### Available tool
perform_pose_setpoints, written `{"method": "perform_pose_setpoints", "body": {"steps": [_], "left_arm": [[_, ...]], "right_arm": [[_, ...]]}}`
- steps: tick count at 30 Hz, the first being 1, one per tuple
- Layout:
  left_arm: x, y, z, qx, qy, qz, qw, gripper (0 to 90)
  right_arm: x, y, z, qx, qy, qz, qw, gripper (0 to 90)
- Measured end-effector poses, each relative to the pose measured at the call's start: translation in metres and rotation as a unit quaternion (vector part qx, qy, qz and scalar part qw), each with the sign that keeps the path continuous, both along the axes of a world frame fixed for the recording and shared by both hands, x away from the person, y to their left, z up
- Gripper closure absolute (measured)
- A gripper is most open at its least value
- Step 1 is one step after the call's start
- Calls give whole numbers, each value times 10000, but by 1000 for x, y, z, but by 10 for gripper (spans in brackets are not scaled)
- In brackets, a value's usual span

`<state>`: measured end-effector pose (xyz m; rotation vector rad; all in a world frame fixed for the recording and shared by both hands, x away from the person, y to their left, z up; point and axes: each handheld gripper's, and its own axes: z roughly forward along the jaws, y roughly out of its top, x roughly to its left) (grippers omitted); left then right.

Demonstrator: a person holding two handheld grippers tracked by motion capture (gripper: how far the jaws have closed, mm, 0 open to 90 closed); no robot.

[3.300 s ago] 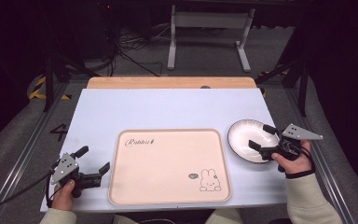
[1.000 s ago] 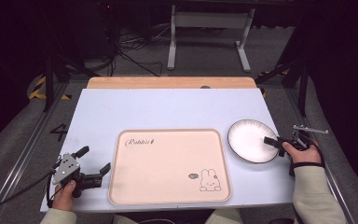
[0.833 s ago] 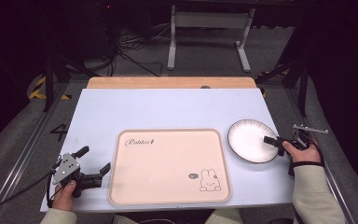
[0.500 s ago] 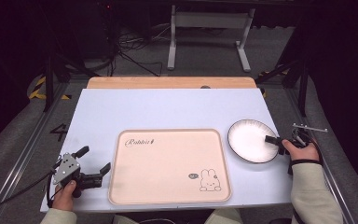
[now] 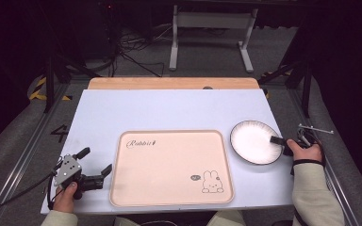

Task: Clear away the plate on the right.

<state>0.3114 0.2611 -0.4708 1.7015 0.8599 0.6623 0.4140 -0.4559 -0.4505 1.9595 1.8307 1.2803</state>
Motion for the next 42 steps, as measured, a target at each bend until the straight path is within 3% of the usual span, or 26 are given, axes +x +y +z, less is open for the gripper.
{"method": "perform_pose_setpoints", "body": {"steps": [6, 17, 27, 42], "left_arm": [[0, 0, 0, 27, -6, -16, 10000, 2], [0, 0, 0, 4, -15, -3, 10000, 2], [0, 0, 0, 5, -19, -10, 10000, 2], [0, 0, 0, 6, -17, -10, 10000, 2]], "right_arm": [[-5, -2, 5, 207, -181, -51, 9996, 833], [-9, 7, 17, 138, -438, -244, 9986, 851], [-14, 11, 30, -71, -662, -280, 9974, 846], [-24, 15, 53, 156, -904, -178, 9956, 844]]}}
